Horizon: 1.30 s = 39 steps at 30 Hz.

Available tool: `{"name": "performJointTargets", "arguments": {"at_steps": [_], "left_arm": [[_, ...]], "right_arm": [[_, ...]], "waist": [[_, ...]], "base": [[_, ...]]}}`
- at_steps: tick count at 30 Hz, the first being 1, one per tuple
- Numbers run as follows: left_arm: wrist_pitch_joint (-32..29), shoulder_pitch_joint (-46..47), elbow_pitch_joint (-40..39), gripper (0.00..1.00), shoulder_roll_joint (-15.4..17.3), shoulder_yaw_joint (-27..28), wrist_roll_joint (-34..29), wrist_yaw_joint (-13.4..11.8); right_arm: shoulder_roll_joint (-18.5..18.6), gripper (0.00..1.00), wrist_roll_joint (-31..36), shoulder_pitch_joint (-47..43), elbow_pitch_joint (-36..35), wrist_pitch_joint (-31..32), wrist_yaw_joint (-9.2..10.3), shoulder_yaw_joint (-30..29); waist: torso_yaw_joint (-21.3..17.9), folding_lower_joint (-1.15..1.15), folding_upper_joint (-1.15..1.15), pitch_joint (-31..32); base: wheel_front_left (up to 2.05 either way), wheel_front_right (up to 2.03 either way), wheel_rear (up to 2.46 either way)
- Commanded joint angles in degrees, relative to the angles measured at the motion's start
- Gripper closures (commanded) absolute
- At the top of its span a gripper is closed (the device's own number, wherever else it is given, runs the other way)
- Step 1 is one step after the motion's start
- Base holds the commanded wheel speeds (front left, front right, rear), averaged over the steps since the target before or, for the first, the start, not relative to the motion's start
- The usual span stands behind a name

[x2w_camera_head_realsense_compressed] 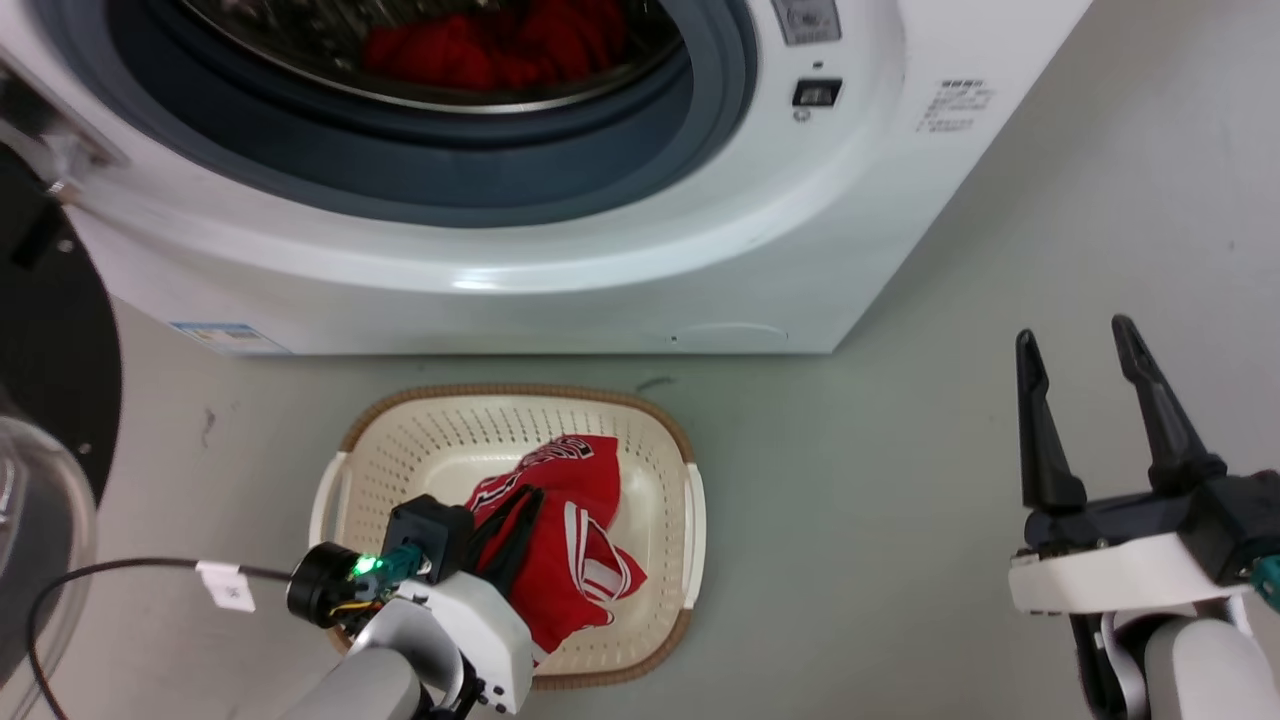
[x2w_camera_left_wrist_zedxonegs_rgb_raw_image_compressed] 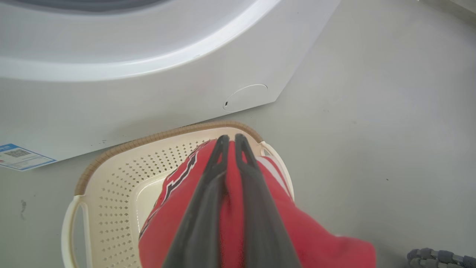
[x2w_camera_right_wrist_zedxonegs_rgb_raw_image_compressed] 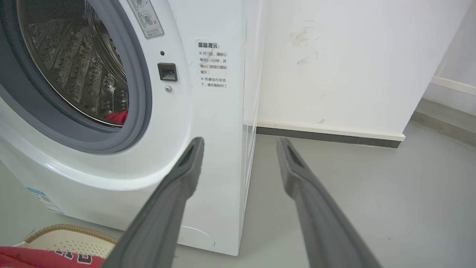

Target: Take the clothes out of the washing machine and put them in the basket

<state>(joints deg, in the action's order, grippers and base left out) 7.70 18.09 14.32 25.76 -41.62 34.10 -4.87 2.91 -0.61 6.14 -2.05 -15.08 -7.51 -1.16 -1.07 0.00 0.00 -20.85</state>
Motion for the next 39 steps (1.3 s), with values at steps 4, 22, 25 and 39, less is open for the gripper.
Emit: {"name": "performJointTargets", "arguments": {"at_steps": [4,22,25,39], "left_arm": [[2.0,5.7,12.8,1.0,-4.3,-0.1,1.4,3.5],[1.7,27.7,53.6,1.0,-12.6,-5.6,-3.9,9.7],[0.4,29.3,56.4,1.0,-12.8,-6.0,-4.0,9.8],[-0.4,28.1,59.1,0.0,-14.4,-7.2,-3.0,10.8]], "right_arm": [[-0.1,0.0,-0.1,3.6,-0.7,-0.1,0.04,-0.1],[-0.1,0.0,-3.4,11.1,-2.5,-0.1,0.04,-0.6],[-0.1,0.0,-3.8,11.7,-2.6,-0.1,0.04,-0.5],[-0.1,0.0,-3.3,12.0,-1.9,-0.1,0.04,-0.4]], "waist": [[-2.4,0.0,0.0,-8.7],[-8.9,0.0,0.0,-25.3],[-9.3,0.0,0.0,-26.8],[-8.2,0.0,0.0,-25.1]], "base": [[0.0,0.0,0.0],[0.0,0.0,0.0],[0.0,0.0,0.0],[0.0,0.0,0.0]]}}
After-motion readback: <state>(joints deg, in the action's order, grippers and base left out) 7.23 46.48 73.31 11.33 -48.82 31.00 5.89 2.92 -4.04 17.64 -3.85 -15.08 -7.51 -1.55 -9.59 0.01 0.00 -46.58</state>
